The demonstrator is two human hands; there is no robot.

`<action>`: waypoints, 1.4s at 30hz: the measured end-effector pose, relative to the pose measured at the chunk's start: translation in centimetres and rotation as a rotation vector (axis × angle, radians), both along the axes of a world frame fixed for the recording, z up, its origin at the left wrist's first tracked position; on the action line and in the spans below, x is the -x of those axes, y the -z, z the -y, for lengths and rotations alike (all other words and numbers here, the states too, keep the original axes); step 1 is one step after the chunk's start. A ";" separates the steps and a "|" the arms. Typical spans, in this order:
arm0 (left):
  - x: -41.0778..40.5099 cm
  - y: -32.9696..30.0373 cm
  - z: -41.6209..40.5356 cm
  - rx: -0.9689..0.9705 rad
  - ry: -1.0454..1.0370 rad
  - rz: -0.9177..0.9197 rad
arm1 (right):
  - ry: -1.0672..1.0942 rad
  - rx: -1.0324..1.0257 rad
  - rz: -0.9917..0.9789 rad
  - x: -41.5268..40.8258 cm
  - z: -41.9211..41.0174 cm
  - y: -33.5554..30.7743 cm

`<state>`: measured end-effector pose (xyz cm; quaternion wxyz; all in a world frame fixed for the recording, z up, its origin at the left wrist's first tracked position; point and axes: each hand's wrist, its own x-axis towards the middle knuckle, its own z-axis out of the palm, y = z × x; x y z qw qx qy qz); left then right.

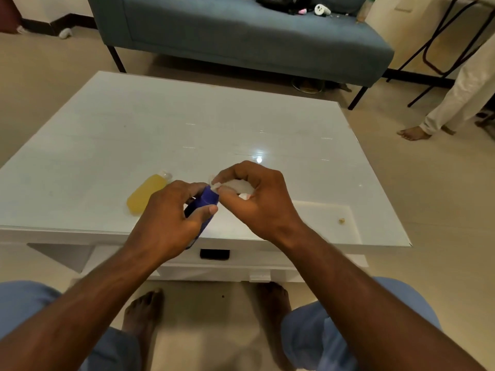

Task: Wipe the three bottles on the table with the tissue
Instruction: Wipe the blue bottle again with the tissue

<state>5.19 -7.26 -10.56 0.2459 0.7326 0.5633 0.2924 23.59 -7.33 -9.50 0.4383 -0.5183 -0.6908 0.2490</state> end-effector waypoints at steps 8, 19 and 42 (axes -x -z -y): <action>0.0 0.3 0.1 -0.037 -0.015 0.014 | -0.033 -0.046 0.051 -0.3 -0.1 -0.2; -0.4 -0.3 0.4 -0.138 0.056 -0.041 | 0.013 -0.046 -0.014 0.3 0.6 -0.1; -0.6 -0.5 0.7 -0.097 0.020 -0.014 | 0.117 -0.068 0.030 -0.2 -0.9 0.2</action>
